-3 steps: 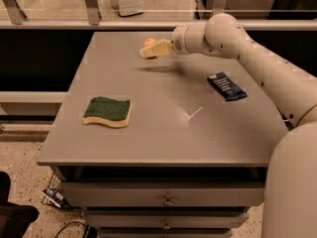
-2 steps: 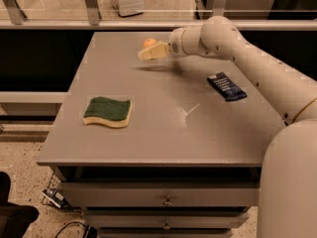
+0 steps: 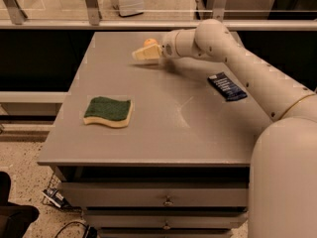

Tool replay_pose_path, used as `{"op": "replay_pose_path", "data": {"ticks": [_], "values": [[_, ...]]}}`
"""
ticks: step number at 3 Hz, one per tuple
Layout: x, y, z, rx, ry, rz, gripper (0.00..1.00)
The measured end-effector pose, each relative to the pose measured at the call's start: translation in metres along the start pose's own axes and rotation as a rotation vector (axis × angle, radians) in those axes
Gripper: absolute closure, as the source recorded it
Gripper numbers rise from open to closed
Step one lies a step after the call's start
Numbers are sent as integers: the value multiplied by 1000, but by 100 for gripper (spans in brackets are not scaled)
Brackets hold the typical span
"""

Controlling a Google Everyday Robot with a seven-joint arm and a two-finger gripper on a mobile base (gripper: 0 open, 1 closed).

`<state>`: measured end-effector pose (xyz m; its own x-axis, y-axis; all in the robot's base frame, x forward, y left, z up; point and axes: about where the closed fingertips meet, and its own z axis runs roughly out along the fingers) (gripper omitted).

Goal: Pick orange

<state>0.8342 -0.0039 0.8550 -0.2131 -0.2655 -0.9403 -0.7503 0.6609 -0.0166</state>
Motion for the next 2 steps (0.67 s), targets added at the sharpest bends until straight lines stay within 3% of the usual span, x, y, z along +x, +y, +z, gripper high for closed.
{"op": "replay_pose_path", "data": {"ticks": [2], "values": [[1,3,4,-6,3,1,63]]}}
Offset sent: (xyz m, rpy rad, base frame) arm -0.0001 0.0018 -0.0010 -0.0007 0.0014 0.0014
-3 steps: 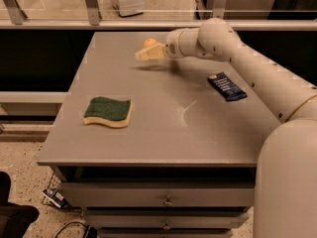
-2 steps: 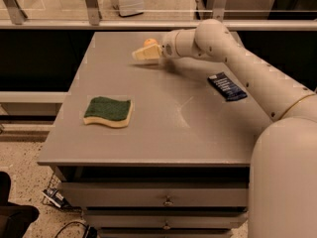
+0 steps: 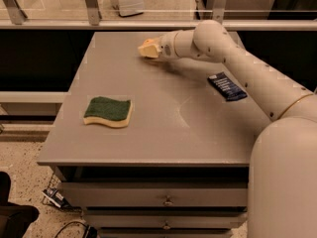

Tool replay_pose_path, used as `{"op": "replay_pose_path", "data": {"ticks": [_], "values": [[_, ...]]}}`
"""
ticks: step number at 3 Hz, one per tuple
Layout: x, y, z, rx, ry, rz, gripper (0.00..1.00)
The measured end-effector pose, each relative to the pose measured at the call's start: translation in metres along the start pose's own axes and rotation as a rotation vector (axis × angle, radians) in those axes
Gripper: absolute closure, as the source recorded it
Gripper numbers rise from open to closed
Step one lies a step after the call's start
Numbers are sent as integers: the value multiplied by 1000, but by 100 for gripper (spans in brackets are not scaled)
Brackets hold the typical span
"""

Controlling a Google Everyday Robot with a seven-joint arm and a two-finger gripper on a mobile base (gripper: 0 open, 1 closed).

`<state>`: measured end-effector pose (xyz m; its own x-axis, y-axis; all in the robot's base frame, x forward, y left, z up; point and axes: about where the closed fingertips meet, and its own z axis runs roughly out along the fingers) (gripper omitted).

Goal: Pick orange

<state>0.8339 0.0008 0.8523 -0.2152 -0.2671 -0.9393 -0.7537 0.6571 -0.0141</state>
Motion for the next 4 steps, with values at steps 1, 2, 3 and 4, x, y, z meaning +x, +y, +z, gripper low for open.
{"op": "replay_pose_path", "data": {"ticks": [1,2,3,4], "values": [[1,2,3,-5,1,0,87],[1,4,5,-8,2,1,100],[1,4,5,-9,2,1,100],[-7,5,6,-28,-5,-6,100]]}}
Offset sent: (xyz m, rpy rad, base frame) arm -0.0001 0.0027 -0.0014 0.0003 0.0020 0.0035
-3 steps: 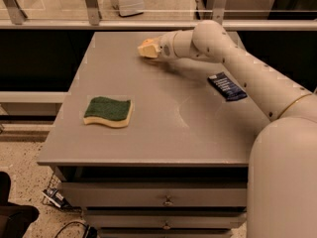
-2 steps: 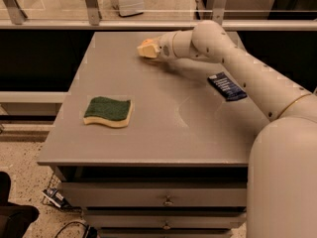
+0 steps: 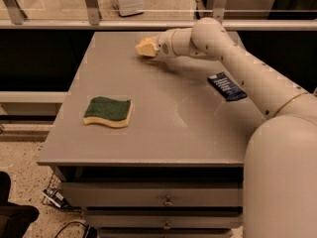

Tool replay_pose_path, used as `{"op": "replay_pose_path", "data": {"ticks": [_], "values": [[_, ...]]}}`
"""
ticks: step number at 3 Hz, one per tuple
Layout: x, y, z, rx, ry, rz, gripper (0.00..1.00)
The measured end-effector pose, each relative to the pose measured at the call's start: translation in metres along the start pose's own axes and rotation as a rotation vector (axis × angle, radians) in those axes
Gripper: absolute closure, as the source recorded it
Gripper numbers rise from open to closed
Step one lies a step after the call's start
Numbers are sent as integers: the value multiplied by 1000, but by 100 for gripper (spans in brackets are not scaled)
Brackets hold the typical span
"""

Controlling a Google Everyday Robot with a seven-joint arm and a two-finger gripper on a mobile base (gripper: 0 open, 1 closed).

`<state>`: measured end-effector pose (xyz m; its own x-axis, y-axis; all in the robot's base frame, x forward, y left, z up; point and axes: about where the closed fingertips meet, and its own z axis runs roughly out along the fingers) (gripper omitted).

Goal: Pick orange

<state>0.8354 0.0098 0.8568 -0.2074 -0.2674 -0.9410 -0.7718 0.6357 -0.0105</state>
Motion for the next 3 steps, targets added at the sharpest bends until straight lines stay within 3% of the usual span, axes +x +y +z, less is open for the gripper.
{"op": "replay_pose_path", "data": {"ticks": [3], "values": [[-88,21,-40,-33,-10,-138,100]]}}
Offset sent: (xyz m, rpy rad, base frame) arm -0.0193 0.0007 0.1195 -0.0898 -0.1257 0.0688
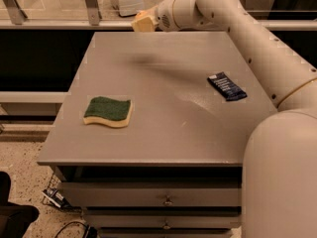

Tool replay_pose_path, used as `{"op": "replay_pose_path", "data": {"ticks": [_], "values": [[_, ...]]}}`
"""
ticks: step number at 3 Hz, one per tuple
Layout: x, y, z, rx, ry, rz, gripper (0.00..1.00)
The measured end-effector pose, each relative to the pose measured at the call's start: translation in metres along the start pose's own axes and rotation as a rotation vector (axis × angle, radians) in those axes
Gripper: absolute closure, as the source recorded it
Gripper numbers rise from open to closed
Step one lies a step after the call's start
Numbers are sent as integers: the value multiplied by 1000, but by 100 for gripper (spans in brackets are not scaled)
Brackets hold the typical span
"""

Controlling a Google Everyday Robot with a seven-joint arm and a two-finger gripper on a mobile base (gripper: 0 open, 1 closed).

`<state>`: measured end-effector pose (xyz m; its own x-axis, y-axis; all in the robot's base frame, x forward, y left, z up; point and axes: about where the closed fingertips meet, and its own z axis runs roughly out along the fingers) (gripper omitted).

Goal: Pick orange

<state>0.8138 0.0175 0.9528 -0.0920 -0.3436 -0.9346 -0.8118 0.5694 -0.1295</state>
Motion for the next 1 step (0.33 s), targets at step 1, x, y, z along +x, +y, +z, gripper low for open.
{"op": "replay_pose_path", "data": {"ticks": [1], "values": [[-20,14,-11,-52,-18,-42,100]]}}
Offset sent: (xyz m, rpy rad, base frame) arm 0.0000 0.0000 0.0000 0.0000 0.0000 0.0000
